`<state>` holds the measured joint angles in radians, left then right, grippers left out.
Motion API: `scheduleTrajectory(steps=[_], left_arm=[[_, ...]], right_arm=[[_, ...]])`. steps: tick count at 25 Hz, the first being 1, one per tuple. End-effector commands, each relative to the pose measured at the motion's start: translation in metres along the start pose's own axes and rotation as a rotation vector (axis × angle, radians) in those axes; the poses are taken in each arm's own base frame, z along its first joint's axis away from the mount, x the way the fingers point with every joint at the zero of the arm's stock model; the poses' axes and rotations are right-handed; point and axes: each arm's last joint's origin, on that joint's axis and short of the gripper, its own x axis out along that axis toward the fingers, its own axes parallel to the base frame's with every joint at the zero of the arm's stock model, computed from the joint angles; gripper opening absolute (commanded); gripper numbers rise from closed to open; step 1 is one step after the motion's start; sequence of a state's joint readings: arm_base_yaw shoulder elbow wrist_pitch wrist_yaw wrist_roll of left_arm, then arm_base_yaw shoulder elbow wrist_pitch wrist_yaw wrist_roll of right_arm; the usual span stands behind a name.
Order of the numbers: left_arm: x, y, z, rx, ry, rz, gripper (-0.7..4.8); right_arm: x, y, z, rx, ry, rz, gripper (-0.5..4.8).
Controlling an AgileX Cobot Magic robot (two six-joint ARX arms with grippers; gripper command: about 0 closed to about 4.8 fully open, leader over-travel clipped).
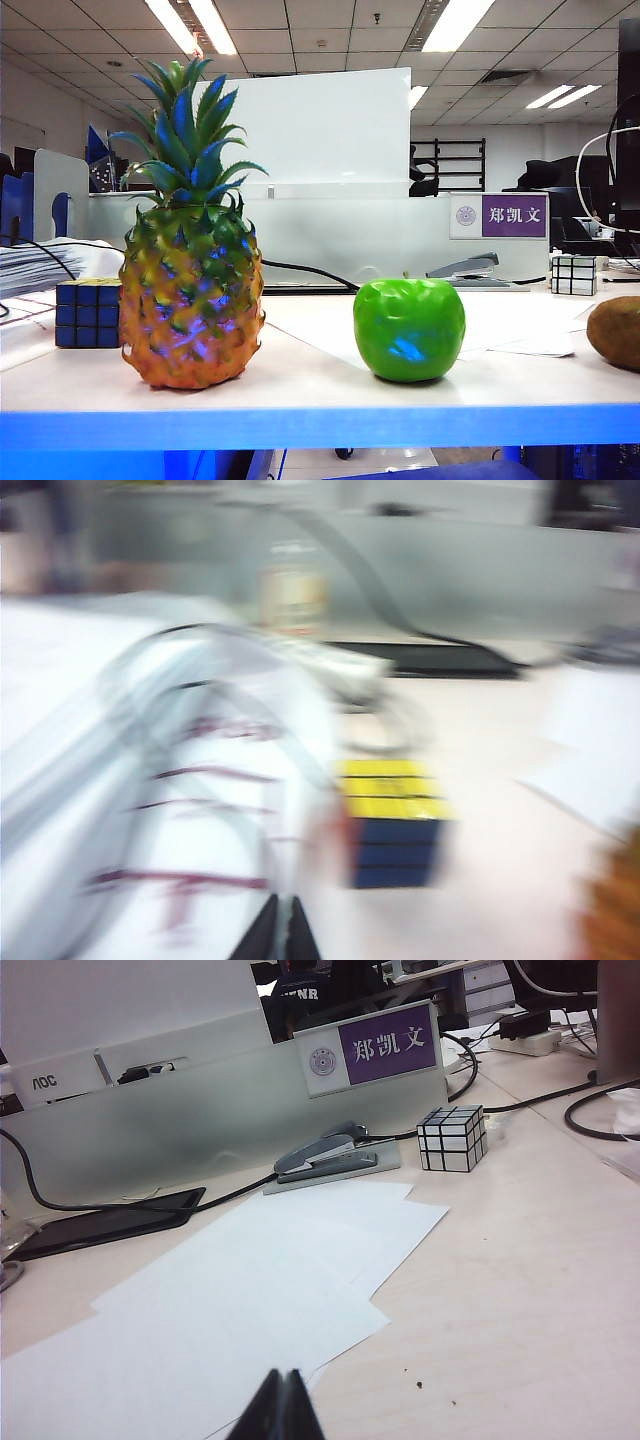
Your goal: Arrange all the fruits from large to small from left to right in a row.
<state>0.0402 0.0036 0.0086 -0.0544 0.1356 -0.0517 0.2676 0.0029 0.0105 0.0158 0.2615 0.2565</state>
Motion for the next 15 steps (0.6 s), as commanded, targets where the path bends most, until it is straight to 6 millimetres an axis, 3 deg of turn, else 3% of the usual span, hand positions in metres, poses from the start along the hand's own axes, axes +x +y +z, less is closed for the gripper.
scheduleTrajectory(steps=[1,5,15], left_arm=[[-0.0007,0.0056,0.0012,-0.040,-0.015,0.121,-0.05],[-0.0012,0.0085,0.0015,-0.057,-0.027,0.213,-0.05],[-0.0012,0.0085,0.0024,-0.059,-0.037,0.217,-0.05]], right_arm=[[-0.0002,0.0004,0.0016,0.001,-0.013,0.002,-0.01],[-0.0002,0.0004,0.0016,0.001,-0.013,0.002,-0.01],[-0.0002,0.0004,0.0016,0.001,-0.013,0.003,-0.01]])
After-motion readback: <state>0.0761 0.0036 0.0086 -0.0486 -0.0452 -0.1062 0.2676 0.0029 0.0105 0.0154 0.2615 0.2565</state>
